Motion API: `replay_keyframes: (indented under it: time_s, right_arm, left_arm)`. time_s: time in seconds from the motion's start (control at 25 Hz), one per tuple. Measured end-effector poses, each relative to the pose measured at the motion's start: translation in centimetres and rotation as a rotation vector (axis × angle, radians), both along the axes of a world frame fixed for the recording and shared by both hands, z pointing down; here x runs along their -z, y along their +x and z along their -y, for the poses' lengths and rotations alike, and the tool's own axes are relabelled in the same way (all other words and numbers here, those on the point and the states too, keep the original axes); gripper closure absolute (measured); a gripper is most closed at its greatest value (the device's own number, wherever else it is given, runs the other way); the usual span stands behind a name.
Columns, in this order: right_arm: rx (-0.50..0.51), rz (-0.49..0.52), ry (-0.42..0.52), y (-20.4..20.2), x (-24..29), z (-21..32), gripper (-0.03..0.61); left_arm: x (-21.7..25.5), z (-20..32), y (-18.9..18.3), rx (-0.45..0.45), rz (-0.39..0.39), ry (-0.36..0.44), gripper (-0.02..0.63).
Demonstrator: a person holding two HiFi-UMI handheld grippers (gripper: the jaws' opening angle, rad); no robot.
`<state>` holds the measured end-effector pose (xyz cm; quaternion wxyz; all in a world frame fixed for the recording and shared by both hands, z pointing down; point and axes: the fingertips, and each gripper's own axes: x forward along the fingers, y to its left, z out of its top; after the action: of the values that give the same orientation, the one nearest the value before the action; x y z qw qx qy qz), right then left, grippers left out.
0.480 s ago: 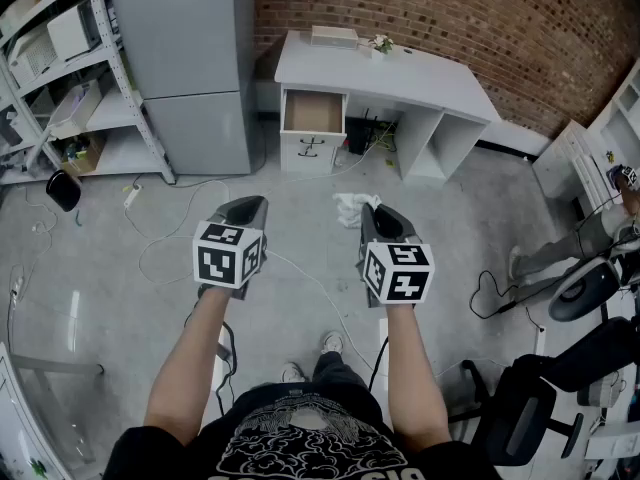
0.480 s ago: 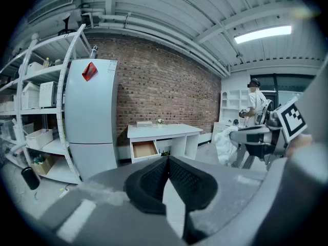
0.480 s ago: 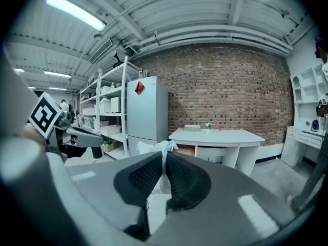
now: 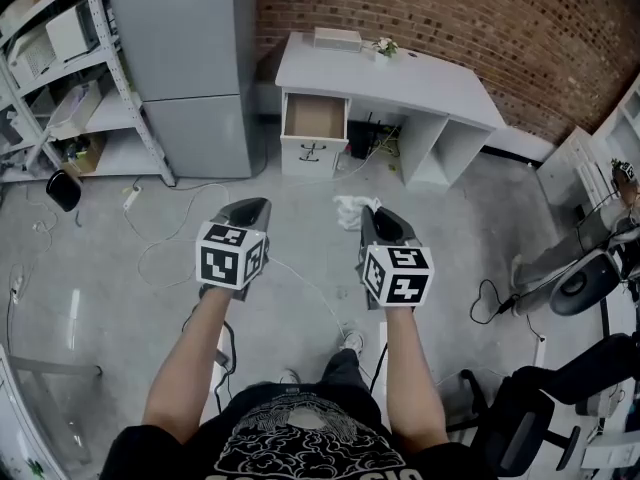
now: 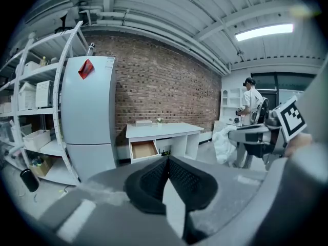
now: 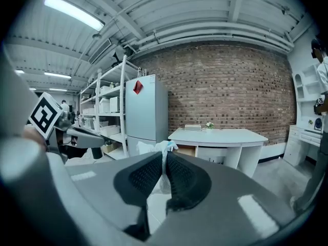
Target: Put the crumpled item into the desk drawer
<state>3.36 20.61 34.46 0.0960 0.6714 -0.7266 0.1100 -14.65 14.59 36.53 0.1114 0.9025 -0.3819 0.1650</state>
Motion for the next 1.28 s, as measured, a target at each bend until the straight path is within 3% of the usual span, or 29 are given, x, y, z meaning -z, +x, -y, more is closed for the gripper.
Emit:
replay_keyframes:
  time_s: [1.28]
  right_arm:
    - [0.203, 0.059, -0.035, 17.1, -1.2, 12.6, 0.554]
  left_arm:
    - [-0.3, 9.4, 18.0, 0.163, 0.058, -0.025, 0.614]
